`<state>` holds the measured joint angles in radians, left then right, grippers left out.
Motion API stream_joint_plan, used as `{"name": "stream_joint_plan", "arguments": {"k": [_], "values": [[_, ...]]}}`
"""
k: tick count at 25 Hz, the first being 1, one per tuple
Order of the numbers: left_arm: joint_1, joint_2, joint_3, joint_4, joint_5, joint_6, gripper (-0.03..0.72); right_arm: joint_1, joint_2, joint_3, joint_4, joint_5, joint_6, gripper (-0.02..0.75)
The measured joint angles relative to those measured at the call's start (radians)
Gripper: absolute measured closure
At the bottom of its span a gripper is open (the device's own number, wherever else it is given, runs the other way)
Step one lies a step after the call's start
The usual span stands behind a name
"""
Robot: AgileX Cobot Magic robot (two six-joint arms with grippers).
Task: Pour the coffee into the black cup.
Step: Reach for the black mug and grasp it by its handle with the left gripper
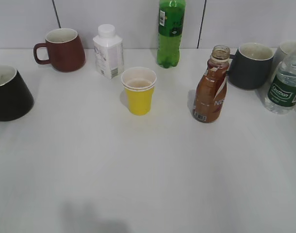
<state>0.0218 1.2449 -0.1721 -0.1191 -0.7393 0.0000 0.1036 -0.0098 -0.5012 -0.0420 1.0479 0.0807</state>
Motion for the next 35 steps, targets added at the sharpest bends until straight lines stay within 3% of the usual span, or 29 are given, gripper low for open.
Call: {"name": "stream_joint_plan", "arguments": {"k": [9,19,29,35], "values": [[0.000,0.258,-0.050,-0.042,-0.169,0.000,0.251,-0.001,0.000,0.000,0.000,-0.001,0.000,0.258],[0.037,0.435,-0.171,-0.028,-0.195,0.000,0.251,-0.001,0.000,0.000,0.000,-0.002,0.000,0.258],[0.131,0.475,-0.230,0.151,-0.188,0.000,0.251,-0.001,0.000,0.000,0.000,-0.002,-0.001,0.258],[0.148,0.507,-0.271,0.234,-0.168,0.000,0.251,-0.001,0.000,0.000,0.000,-0.002,0.000,0.258]]}}
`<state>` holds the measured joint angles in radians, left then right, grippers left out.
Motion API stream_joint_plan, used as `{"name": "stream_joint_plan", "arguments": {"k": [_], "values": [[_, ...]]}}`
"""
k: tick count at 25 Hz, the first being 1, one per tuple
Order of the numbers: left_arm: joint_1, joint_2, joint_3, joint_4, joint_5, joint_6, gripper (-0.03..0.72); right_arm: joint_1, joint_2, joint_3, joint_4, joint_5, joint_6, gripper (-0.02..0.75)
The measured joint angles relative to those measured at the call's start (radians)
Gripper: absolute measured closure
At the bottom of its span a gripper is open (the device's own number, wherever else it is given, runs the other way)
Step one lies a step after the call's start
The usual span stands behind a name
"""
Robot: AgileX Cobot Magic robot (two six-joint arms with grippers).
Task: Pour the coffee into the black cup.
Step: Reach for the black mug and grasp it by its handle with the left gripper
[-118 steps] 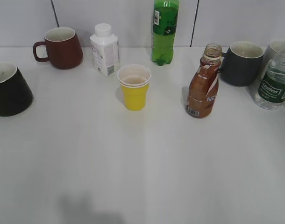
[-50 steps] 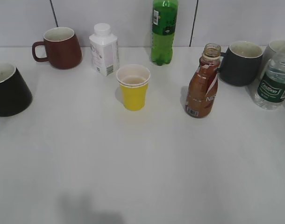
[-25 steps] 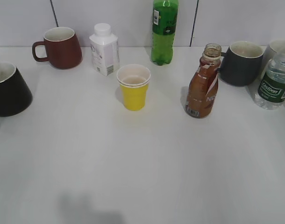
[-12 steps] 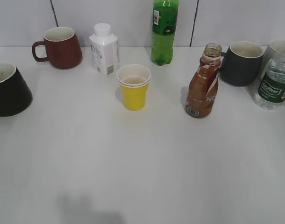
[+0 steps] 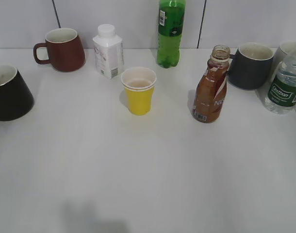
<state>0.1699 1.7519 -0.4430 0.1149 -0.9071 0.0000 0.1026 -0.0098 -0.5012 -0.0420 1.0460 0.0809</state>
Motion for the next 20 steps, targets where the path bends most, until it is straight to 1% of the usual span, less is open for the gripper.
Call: {"name": "stream_joint_plan", "arguments": {"k": [15,18,20], "values": [[0.006,0.040,-0.066,0.011,0.030,0.000,0.258,0.000,0.000,0.000,0.000,0.000,-0.001,0.258],[0.026,0.054,-0.083,0.054,0.032,0.000,0.285,0.000,0.000,0.000,0.000,0.000,-0.001,0.258],[0.040,0.071,-0.095,0.092,0.026,0.000,0.323,0.000,0.000,0.000,0.000,0.000,-0.001,0.258]]}}
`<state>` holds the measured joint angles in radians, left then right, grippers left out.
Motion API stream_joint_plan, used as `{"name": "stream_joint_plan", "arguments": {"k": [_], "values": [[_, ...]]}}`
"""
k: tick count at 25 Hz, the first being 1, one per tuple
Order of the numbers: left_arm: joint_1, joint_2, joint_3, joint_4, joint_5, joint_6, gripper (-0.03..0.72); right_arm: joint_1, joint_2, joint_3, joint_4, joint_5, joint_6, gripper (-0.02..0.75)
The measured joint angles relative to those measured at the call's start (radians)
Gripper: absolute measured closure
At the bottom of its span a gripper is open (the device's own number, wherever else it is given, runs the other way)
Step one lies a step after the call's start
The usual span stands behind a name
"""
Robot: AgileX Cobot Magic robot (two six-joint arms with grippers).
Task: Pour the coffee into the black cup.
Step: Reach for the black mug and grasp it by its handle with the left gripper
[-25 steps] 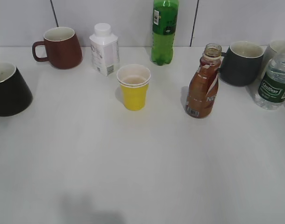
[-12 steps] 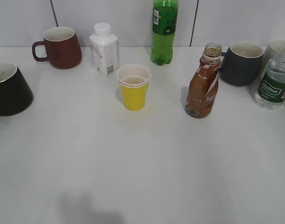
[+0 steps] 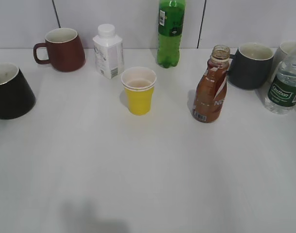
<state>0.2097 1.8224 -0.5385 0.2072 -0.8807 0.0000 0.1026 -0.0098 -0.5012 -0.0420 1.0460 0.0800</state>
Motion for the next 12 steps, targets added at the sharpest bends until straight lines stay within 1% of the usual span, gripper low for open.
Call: {"name": "stream_joint_plan", "arguments": {"k": [2,5,7,8,12], "values": [[0.009,0.022,-0.011,0.036,-0.030,0.000,0.385,0.000,0.000,0.000,0.000,0.000,0.000,0.258],[0.010,0.057,-0.029,0.084,-0.082,0.000,0.526,0.000,0.000,0.000,0.000,0.000,0.001,0.258],[0.010,0.070,-0.037,0.097,-0.096,0.000,0.621,0.000,0.000,0.000,0.000,0.000,0.001,0.258],[0.010,0.074,-0.039,0.098,-0.108,-0.008,0.636,0.000,0.000,0.000,0.000,0.000,0.001,0.258],[0.010,0.076,-0.041,0.100,-0.119,-0.015,0.638,0.000,0.000,0.000,0.000,0.000,0.001,0.258]]}}
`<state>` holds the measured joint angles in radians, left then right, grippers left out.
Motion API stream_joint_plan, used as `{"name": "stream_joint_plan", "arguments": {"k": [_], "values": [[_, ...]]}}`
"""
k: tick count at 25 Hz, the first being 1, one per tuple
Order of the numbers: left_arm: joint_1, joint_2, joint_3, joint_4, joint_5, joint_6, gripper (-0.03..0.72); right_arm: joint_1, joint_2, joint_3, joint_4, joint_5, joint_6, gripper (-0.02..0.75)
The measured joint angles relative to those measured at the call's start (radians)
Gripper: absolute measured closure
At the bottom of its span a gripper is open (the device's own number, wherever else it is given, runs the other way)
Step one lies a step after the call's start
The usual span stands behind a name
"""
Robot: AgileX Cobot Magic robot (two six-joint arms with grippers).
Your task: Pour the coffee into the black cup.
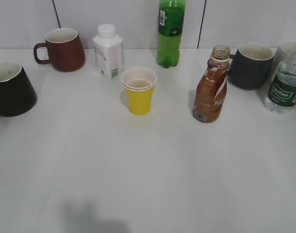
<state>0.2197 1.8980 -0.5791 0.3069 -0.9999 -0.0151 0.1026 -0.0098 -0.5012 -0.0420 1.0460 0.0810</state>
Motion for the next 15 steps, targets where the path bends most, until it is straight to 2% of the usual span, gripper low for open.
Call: {"name": "stream_joint_plan", "arguments": {"k": [5,15], "values": [[0.000,0.003,0.001,0.027,-0.044,-0.029,0.648,0.000,0.000,0.000,0.000,0.000,0.000,0.258],[-0.004,-0.086,0.002,0.254,-0.144,-0.193,0.650,0.000,0.000,0.000,0.000,0.000,0.000,0.258]]}}
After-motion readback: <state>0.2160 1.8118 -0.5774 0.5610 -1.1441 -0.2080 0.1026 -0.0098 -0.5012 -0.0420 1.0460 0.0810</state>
